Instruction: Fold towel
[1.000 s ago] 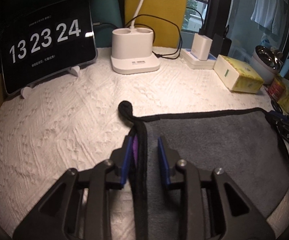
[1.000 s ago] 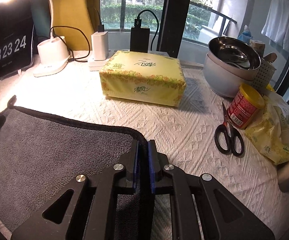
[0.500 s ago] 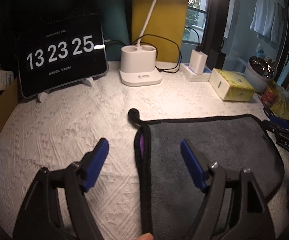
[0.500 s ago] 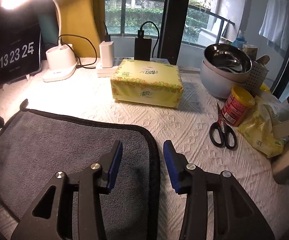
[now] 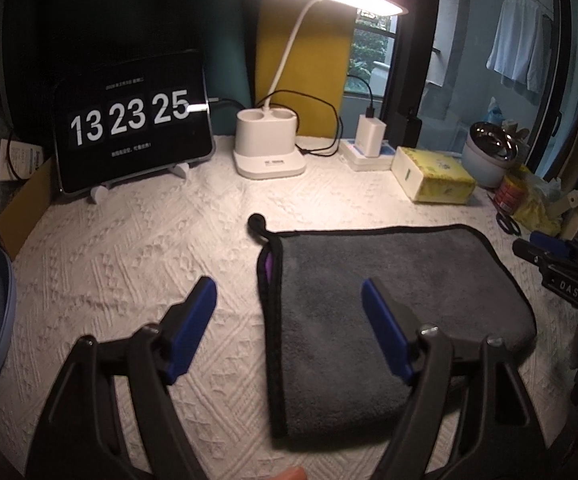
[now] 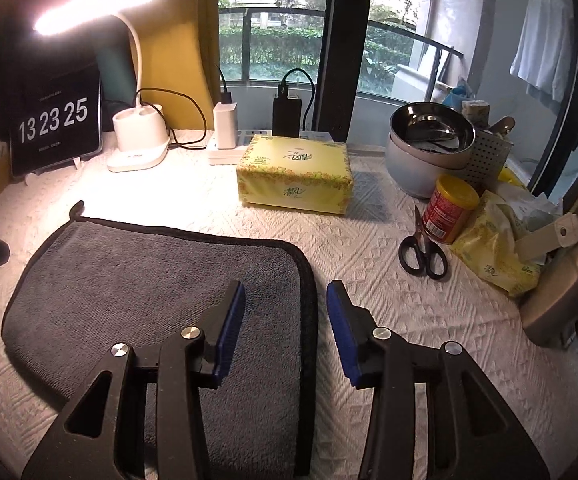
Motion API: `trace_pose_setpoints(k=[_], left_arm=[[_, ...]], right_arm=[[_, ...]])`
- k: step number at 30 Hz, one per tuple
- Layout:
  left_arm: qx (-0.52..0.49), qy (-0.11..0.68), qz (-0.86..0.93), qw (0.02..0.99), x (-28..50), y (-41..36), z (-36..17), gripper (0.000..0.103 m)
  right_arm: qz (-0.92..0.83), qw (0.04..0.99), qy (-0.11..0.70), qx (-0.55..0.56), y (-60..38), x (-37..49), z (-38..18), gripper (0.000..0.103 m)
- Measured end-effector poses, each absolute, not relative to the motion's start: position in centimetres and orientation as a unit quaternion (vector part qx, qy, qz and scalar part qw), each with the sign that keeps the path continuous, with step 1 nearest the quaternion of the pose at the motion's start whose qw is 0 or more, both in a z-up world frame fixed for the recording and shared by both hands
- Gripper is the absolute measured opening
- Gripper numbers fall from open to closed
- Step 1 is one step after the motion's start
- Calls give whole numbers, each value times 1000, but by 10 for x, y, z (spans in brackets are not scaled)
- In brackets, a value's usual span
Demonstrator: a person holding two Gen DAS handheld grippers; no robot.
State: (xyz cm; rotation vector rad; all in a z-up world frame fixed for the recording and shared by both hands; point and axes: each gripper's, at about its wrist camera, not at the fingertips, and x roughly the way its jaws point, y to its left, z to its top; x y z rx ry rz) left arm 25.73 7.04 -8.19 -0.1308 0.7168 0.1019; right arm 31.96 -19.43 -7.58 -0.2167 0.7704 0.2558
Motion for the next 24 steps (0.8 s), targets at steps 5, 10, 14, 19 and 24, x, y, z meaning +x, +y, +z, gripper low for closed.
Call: trace_pose_setpoints(k=[5,10,14,19,24], left_arm=[[-63,341,47,937,242,67,-72,76],[-63,332,43,940,226,65,-64,76],[-64,325,39,943,213,61,-57,76],[-64,316,37,946,198,58,-50,76],[-63,305,34,950,183,54,-42,76]], right_arm=[[124,916,366,-104,-196,304,-66,45],[125,920,358,-102,-199,289,-57,45],[125,922,352,-102,-201,276,-50,45],[125,925,345,-101,-204,260,-42,45],[124,928,337,-100,-209,244,-35,45]])
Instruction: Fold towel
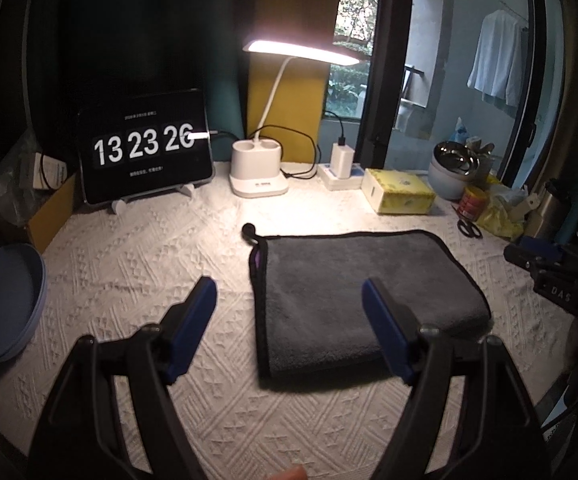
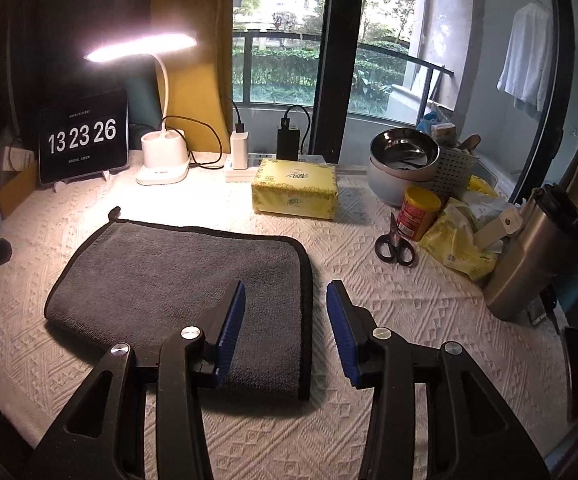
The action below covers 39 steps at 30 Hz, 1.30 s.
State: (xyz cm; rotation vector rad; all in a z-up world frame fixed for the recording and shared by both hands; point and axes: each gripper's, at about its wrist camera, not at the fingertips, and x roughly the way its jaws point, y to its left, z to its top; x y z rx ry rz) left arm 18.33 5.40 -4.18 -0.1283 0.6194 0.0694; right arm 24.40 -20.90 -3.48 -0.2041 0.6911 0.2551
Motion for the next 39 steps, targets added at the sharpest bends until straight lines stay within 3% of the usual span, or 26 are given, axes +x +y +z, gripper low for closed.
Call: trace_pose_setpoints(k=[39], left_arm=[[-43,175,22,983,49,24,37,78]], right_arm=[[135,963,211,-98,-224,99,54,45]])
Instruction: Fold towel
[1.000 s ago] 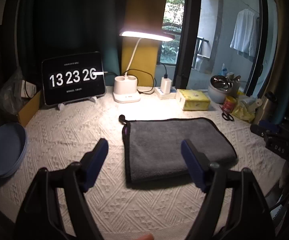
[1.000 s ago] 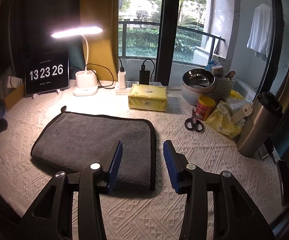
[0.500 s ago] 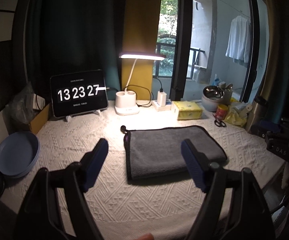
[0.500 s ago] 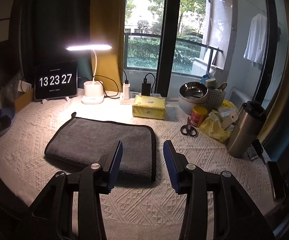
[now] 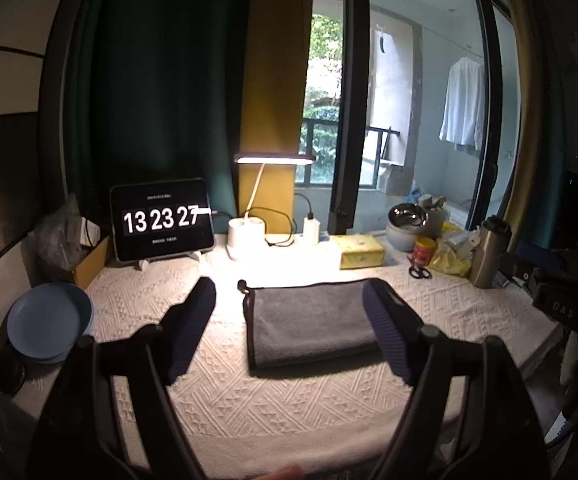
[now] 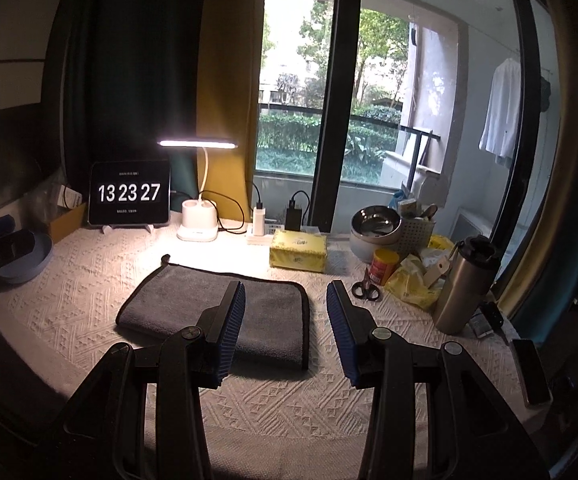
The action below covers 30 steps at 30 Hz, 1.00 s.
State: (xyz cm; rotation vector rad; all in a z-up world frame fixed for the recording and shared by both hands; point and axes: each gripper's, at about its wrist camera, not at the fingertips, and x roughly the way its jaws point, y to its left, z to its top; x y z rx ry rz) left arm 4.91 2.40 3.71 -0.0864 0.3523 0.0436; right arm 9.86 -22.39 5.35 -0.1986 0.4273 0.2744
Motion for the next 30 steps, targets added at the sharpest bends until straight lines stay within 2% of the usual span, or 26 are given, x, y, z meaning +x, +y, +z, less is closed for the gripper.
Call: trace_pose_setpoints(k=[3,10,14,30], left_arm=[[-45,166,20,985,40,23,43,92],[-38,118,13,992,12,16,61,98],[-43,90,17,995,-4,17,73,99],[-43,80,22,996,-15,21,79,99]], right_arm=[[134,965,201,-96,-227,88,59,45],[127,973,171,-91,-236,63,77,46],[124,978,149,-81,-244,47,89,59],[120,981,132,-79,-254,32,95,60]])
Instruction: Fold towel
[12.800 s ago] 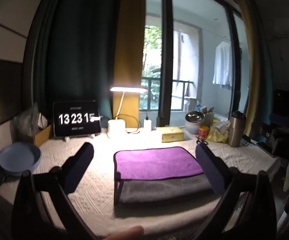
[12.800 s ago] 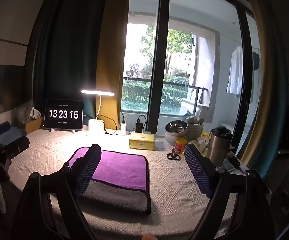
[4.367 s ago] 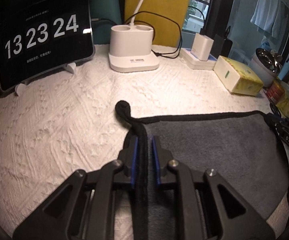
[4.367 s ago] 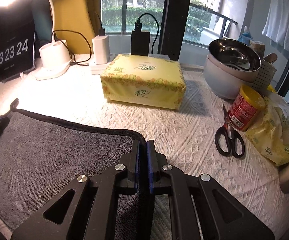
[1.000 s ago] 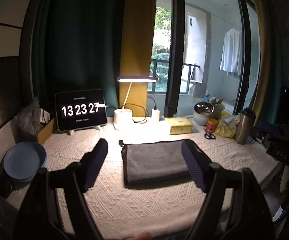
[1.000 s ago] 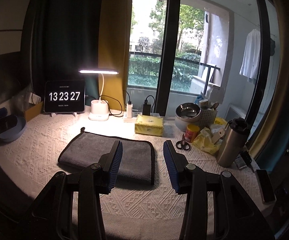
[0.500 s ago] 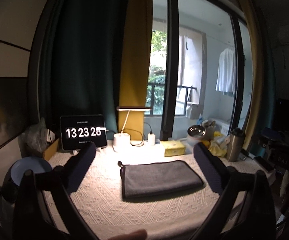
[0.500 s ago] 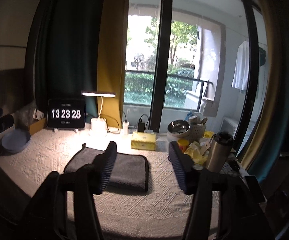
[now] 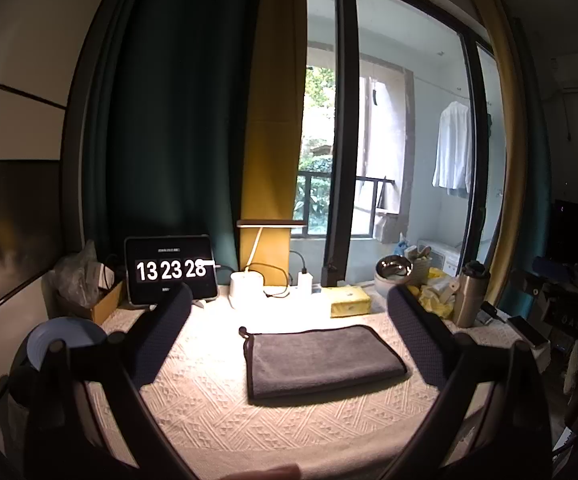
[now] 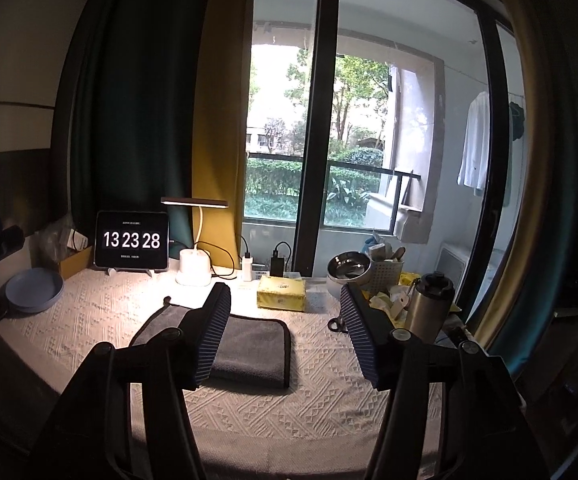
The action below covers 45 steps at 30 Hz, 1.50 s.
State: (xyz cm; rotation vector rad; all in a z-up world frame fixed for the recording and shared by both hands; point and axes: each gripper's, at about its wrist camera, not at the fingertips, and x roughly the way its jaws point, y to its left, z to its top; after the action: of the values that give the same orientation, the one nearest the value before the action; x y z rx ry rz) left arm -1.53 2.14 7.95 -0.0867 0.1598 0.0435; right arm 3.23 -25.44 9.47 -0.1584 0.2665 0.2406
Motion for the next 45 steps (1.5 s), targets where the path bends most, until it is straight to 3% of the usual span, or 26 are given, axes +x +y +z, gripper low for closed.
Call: trace_pose_setpoints(k=[45], left_arm=[[-62,108,15,992,-3,19,69,99]], right_arm=[[129,977,148,-84,-249,42,86,60]])
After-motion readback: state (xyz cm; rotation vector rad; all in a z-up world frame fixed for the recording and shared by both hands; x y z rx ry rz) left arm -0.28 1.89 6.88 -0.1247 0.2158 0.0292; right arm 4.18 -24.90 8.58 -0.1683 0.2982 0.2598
